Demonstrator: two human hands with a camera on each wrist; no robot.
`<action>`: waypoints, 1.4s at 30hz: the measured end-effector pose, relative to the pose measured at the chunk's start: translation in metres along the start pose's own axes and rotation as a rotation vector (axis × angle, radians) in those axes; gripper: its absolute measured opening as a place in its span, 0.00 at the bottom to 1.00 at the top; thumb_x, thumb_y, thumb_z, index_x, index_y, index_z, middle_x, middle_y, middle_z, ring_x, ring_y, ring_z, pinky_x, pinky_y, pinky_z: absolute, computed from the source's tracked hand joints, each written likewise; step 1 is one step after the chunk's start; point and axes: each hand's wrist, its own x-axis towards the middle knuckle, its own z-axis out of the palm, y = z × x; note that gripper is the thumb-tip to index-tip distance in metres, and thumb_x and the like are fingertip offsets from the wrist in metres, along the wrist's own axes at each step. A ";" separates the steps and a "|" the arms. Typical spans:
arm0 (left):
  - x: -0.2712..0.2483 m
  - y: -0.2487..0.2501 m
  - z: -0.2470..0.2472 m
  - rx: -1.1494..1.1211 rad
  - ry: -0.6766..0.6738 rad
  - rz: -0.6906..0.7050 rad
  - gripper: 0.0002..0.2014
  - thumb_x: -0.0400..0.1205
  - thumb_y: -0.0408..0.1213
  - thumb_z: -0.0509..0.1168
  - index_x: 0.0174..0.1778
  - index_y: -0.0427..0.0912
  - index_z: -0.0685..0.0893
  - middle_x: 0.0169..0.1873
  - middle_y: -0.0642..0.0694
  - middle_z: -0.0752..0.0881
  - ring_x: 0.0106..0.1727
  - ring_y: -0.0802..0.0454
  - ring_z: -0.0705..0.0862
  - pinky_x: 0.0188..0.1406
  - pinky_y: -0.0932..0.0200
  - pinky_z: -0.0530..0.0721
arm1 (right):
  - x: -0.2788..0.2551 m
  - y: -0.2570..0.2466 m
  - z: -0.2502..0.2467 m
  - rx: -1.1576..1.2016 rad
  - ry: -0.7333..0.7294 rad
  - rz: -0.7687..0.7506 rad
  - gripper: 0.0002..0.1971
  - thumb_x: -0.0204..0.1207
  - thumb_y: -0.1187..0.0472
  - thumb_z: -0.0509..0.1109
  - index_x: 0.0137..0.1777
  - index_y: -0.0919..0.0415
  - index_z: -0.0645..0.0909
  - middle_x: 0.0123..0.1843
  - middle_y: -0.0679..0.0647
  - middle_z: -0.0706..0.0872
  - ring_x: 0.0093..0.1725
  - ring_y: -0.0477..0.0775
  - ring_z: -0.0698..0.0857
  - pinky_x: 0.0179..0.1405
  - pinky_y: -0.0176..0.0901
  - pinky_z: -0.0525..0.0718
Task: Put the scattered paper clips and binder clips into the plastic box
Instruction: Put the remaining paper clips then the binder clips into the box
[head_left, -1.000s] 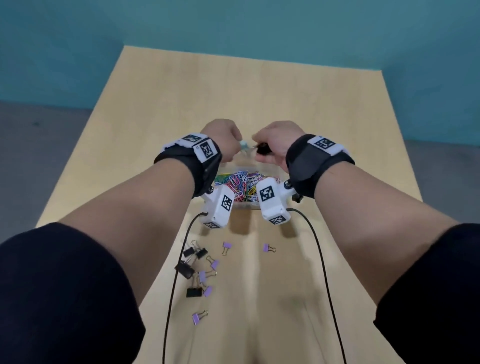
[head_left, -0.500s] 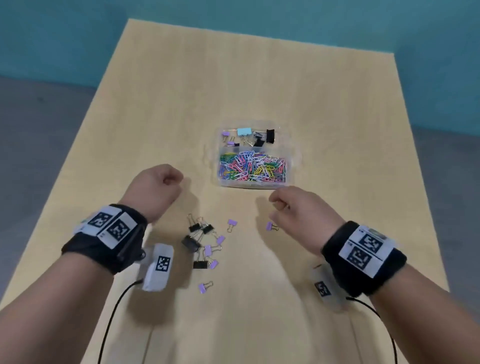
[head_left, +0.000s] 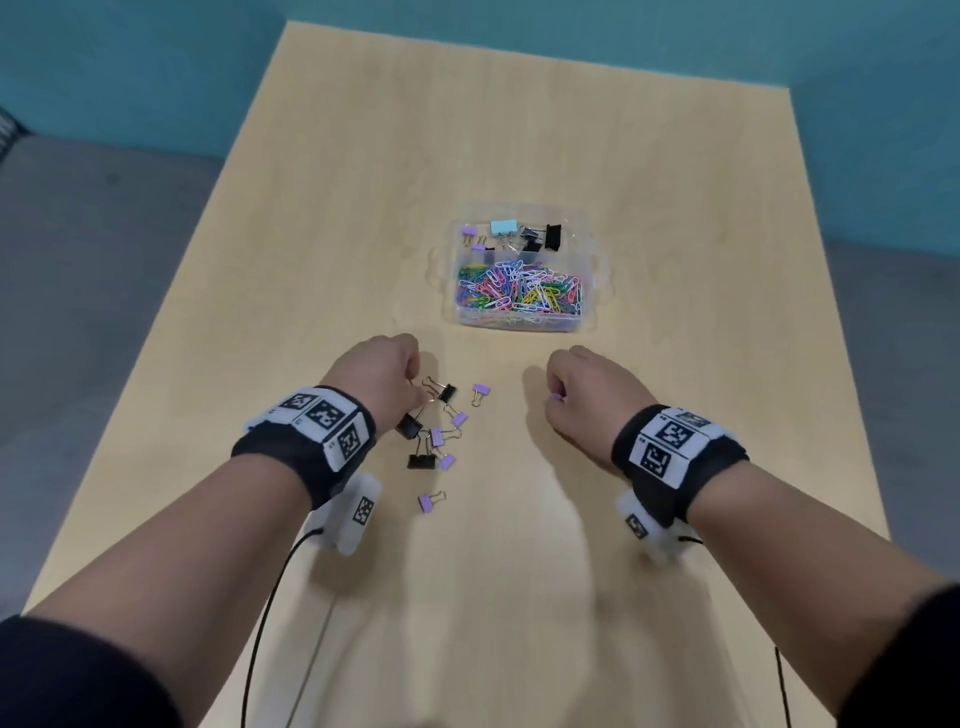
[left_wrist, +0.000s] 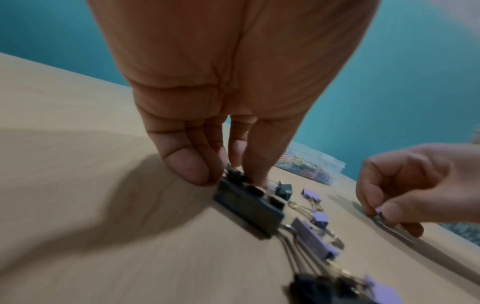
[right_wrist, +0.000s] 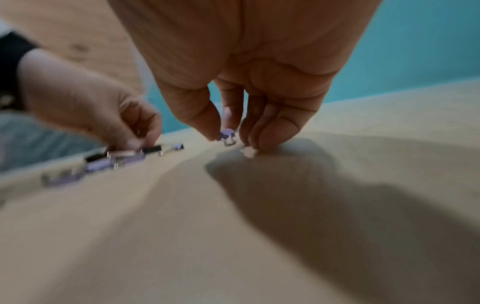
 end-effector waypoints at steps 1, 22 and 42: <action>-0.001 0.002 0.000 0.020 0.004 -0.001 0.08 0.73 0.36 0.69 0.42 0.45 0.75 0.40 0.45 0.80 0.40 0.46 0.79 0.30 0.56 0.71 | -0.001 -0.001 0.000 0.135 0.009 0.090 0.03 0.68 0.62 0.65 0.39 0.56 0.73 0.38 0.52 0.80 0.39 0.58 0.80 0.36 0.48 0.78; -0.047 -0.030 0.003 -1.374 0.243 -0.342 0.08 0.77 0.20 0.61 0.41 0.38 0.78 0.33 0.37 0.82 0.31 0.44 0.85 0.32 0.54 0.85 | 0.031 -0.086 0.009 -0.022 -0.161 0.120 0.05 0.80 0.60 0.60 0.50 0.59 0.66 0.40 0.58 0.81 0.37 0.60 0.81 0.31 0.47 0.79; -0.057 -0.022 0.024 -0.141 0.148 -0.026 0.13 0.74 0.41 0.69 0.38 0.45 0.69 0.32 0.48 0.78 0.30 0.47 0.78 0.24 0.55 0.72 | 0.014 -0.074 -0.007 1.626 -0.103 0.685 0.05 0.79 0.68 0.63 0.41 0.63 0.76 0.31 0.57 0.78 0.25 0.50 0.76 0.22 0.35 0.78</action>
